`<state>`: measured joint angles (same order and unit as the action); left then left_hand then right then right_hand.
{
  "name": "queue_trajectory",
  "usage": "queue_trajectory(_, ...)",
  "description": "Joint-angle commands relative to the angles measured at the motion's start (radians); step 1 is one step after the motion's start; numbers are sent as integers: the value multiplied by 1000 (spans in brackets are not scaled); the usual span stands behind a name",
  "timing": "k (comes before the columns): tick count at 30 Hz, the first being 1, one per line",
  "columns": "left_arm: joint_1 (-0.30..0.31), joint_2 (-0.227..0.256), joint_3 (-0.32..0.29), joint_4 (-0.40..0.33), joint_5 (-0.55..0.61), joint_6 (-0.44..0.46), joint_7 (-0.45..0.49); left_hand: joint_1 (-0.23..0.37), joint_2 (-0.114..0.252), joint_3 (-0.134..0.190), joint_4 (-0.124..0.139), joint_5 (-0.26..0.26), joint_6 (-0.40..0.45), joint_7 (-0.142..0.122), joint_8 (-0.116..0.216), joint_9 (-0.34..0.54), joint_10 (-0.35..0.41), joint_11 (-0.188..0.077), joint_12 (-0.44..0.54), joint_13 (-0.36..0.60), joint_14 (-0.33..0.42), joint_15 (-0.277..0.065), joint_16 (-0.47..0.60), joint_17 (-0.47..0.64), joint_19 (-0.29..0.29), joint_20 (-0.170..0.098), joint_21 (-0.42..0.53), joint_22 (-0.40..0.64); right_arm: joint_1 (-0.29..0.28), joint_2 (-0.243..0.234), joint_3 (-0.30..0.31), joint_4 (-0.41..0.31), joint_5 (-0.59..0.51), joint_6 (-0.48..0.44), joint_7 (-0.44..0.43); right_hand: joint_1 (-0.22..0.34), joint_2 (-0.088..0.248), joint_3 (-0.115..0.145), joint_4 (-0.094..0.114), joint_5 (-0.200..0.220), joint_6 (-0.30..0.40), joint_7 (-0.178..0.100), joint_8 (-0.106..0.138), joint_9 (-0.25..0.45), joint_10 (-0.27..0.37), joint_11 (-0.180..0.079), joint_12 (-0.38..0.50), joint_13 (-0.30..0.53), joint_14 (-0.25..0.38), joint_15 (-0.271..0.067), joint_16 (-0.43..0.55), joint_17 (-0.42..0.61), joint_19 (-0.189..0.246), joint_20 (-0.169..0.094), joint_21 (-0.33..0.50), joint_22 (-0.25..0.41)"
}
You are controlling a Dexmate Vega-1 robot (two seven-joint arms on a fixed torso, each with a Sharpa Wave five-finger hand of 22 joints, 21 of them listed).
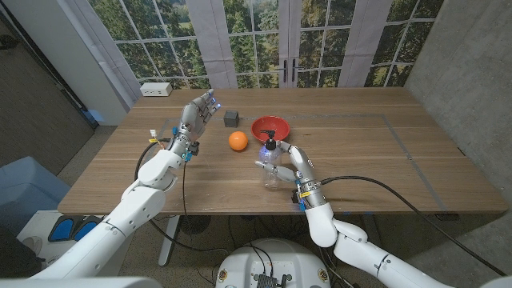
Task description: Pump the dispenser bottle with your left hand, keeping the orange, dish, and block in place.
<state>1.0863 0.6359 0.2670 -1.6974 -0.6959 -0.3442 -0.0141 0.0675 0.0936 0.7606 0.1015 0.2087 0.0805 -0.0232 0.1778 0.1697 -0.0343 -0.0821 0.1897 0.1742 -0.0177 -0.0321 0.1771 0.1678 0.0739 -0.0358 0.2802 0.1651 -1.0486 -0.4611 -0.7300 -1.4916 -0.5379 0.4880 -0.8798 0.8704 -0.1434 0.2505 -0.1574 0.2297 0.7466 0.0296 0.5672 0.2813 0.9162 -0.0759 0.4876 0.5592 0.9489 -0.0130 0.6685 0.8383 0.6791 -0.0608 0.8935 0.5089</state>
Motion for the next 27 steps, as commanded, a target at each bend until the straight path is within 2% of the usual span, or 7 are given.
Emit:
queue_trajectory(1, 2, 0, 5, -14, 18, 13, 24, -11, 68, 8, -2, 4, 11, 1, 4, 3, 8, -5, 1, 3, 3, -44, 0, 2, 5, -40, -3, 4, -8, 20, 37, 56, -52, 34, -119, 274, 257, 16, 18, 11, 153, -157, 10, 12, 59, -90, -1, 11, 121, -216, -12, 11, 23, -151, 32, 16)
queue_trajectory(5, 2, -1, 6, -18, 17, 17, 28, -11, 68, 8, -2, 4, 12, 0, 4, 3, 8, -4, 1, 3, 3, -45, 0, 2, 5, -40, -4, 4, -7, 20, 41, 59, -75, 27, -157, 273, 255, 12, 20, 13, 154, -157, 10, 11, 63, -90, -1, 14, 125, -216, -15, 14, 19, -151, 39, 17)
queue_trajectory(6, 2, 1, 7, -18, 19, 18, 28, -11, 68, 8, -2, 4, 11, 0, 4, 3, 8, -4, 1, 3, 3, -45, 0, 2, 5, -40, -5, 4, -7, 9, 43, 51, -54, 35, -132, 270, 252, 8, 22, 14, 154, -159, 10, 10, 64, -91, -1, 17, 127, -216, -17, 18, 0, -150, 39, 17)
queue_trajectory(10, 0, -6, 9, -16, 17, 18, 31, -12, 68, 8, -2, 4, 12, 0, 4, 3, 8, -4, 1, 3, 3, -44, 0, 2, 6, -40, -6, 4, -18, -5, 55, 30, -48, 10, -122, 267, 251, 2, 25, 17, 156, -163, 11, 10, 67, -94, -1, 22, 130, -216, -22, 24, -14, -149, 44, 18)
queue_trajectory(16, -6, -9, 15, -16, 24, 24, 36, -12, 68, 8, -3, 4, 11, -1, 4, 3, 8, -4, 1, 3, 3, -45, 0, 2, 8, -41, -8, 4, -28, -29, 72, 11, -22, 2, -95, 267, 250, -1, 26, 19, 157, -162, 10, 8, 71, -97, -1, 25, 133, -216, -25, 28, -20, -148, 50, 18)
queue_trajectory(27, -19, -16, 26, -16, 35, 30, 44, -12, 69, 9, -3, 4, 11, 0, 3, 3, 9, -3, 1, 3, 3, -44, 0, 2, 10, -41, -12, 4, -43, -44, 97, 8, -18, 9, -113, 270, 250, -8, 26, 25, 157, -159, 8, 3, 76, -92, -8, 24, 138, -216, -33, 38, -26, -148, 67, 19)
